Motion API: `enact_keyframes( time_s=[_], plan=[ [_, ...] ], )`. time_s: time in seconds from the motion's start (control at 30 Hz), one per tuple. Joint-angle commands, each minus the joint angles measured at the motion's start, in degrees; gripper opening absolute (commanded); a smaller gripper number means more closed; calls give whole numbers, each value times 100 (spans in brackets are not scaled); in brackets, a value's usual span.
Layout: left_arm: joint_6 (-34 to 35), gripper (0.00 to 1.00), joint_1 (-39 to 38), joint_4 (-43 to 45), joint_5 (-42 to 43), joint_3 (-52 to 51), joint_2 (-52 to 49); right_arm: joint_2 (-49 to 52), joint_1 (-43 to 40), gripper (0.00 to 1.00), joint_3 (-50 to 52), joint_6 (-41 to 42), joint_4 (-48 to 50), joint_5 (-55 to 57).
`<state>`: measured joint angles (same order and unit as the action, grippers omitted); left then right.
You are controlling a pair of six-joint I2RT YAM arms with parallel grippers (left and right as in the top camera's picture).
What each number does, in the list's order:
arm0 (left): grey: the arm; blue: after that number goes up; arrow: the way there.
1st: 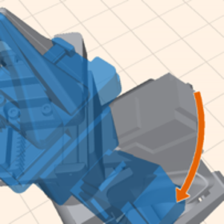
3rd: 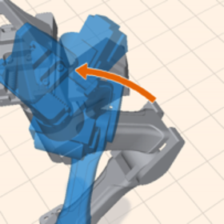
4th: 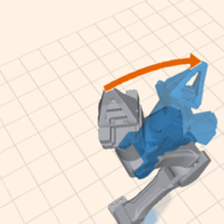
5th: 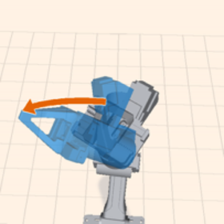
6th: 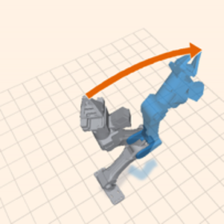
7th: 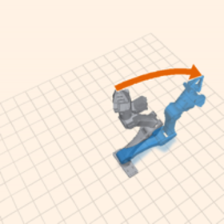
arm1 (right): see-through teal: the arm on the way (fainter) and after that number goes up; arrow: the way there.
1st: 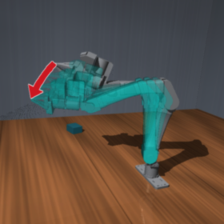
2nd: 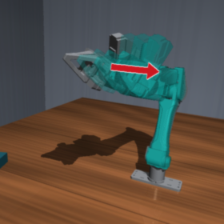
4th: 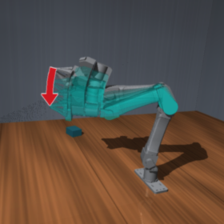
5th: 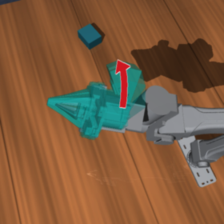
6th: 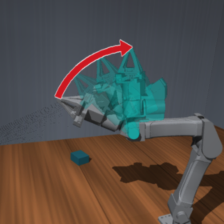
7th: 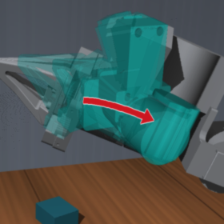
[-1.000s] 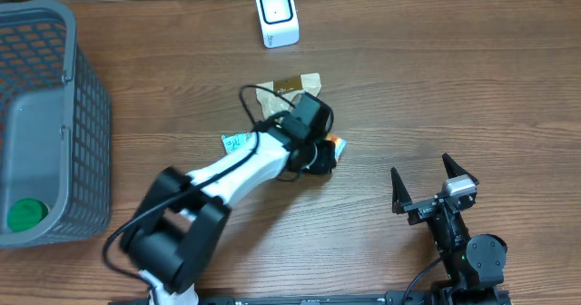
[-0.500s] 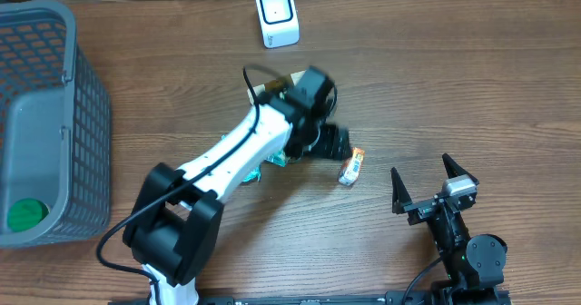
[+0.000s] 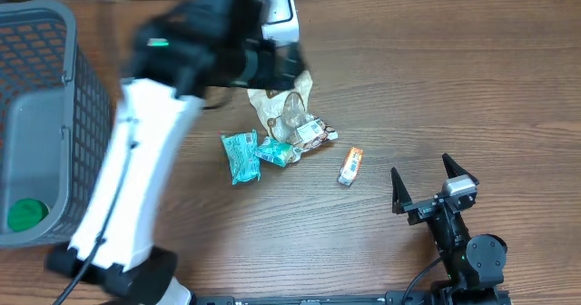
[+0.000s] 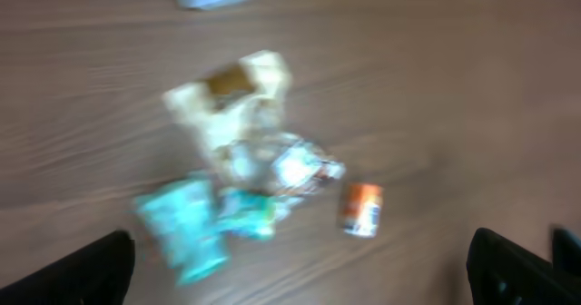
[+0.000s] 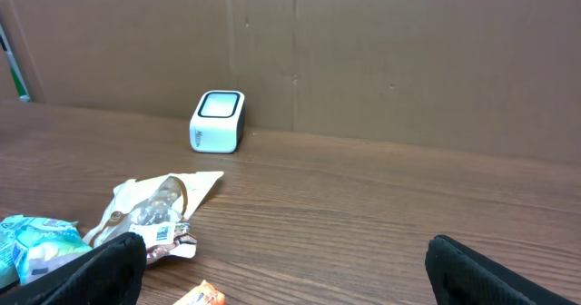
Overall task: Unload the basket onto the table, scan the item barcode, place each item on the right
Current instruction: 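Return the left gripper into the basket above the green-capped jar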
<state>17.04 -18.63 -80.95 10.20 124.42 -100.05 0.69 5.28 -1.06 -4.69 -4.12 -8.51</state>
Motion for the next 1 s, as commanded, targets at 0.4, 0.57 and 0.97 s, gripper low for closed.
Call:
enact_keyframes(
  time_s=[0.4,0.57,0.97],
  plan=[
    [-208,100,4634,-728,-730,138,1200,-52,-15,100,61,24,17,81],
    [-129,100,5565,-562,-697,-369,1200,-52,-15,100,61,24,17,81],
    [398,100,5989,922,-1453,-3067,1198,-52,-15,100,61,24,17,81]
  ],
)
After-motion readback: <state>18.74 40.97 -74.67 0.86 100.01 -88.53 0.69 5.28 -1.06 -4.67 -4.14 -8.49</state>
